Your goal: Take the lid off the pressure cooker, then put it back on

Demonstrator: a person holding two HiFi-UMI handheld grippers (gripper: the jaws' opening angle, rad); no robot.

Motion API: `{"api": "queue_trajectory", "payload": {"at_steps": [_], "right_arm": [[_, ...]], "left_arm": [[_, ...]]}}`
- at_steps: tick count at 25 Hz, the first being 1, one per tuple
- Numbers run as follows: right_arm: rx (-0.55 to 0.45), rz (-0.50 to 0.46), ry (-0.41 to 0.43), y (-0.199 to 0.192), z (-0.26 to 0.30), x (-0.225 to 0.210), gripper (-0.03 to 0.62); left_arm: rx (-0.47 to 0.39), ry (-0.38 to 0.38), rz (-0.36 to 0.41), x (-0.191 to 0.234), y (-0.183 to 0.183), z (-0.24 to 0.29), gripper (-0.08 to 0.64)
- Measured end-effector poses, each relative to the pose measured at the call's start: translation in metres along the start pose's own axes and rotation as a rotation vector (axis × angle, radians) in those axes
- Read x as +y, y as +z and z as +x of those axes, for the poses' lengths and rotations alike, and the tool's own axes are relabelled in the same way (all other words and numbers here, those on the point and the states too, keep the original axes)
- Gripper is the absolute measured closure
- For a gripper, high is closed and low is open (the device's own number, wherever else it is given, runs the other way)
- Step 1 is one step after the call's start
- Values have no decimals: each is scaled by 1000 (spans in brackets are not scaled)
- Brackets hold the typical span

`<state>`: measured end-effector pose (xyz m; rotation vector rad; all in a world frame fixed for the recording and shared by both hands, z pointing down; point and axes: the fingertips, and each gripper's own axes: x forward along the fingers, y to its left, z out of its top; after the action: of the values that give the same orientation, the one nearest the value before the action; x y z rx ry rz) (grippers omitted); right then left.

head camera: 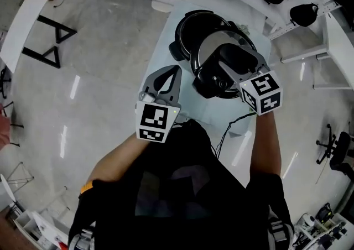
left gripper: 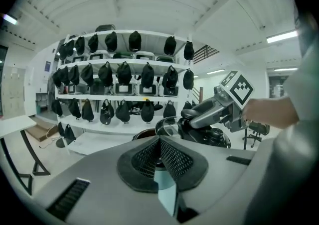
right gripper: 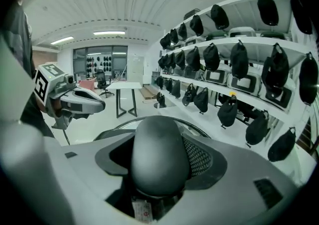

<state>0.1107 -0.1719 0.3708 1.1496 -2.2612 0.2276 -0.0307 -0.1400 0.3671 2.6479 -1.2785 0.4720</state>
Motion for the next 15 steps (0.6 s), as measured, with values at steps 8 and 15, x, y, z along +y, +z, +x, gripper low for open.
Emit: {"api": "queue_trajectory", "payload": {"at_steps": [8,15], "right_arm": [[19,129,-133,-30,-34,50,296],[34,224,-218,-61,-55,87,296]], "left_arm": [[6,-103,26,-10,-20,-30,552],[24,-166,45,-22,-36,-46,552]]}}
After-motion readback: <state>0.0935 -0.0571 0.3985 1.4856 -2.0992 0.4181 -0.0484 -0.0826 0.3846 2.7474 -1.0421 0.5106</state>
